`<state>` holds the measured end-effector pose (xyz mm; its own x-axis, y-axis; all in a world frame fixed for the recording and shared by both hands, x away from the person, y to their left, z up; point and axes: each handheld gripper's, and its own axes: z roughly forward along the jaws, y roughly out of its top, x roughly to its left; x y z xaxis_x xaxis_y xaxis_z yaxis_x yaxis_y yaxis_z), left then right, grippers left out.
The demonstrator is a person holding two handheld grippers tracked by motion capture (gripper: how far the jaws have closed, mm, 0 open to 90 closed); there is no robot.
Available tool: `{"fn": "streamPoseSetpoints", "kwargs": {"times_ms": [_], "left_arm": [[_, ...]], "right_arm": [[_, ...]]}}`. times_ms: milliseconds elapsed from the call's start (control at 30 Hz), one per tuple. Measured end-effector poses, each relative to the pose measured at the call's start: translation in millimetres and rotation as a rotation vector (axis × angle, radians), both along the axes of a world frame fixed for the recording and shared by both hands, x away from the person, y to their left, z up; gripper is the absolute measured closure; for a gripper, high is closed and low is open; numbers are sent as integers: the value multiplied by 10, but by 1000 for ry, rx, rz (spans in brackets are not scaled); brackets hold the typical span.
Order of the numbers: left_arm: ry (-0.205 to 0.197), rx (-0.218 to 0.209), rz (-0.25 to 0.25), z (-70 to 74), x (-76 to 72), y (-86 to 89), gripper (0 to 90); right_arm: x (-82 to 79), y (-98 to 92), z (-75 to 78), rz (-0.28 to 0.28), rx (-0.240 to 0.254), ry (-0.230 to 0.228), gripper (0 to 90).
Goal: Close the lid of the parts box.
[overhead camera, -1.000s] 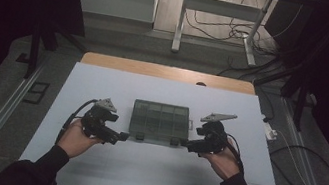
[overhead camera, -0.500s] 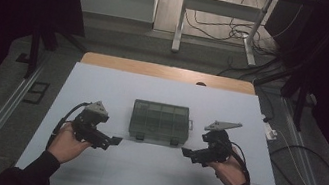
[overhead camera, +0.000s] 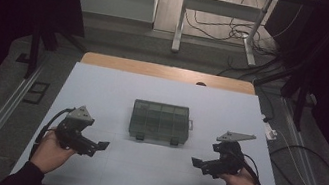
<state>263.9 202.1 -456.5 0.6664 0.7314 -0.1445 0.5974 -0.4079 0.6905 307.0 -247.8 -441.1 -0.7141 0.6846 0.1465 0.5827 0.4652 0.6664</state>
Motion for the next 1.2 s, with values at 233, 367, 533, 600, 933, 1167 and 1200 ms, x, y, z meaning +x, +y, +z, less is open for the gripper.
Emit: {"fn": "streamPoseSetpoints", "kwargs": {"times_ms": [233, 367, 533, 600, 933, 1167, 1200], "left_arm": [[-19, -13, 18, 10, -146, 123, 4], [-28, -15, 38, 15, -228, 184, 4], [-33, -25, 62, 18, -311, 261, 2], [-35, -30, 73, 18, -340, 288, 2], [-36, -32, 117, 16, -457, 404, 0], [-49, -40, 144, 27, -530, 472, 0], [-53, -40, 147, 31, -541, 481, 0]], "right_arm": [[-106, -151, -7, -47, 1, -14, 0], [-157, -230, -11, -72, 9, -20, 0], [-219, -300, -24, -74, 0, -17, 0], [-245, -327, -27, -76, -6, -17, 0], [-378, -494, -12, -113, -6, -24, 0], [-462, -567, -3, -127, -7, -15, 0], [-476, -576, 0, -130, -8, -15, 0]]}}
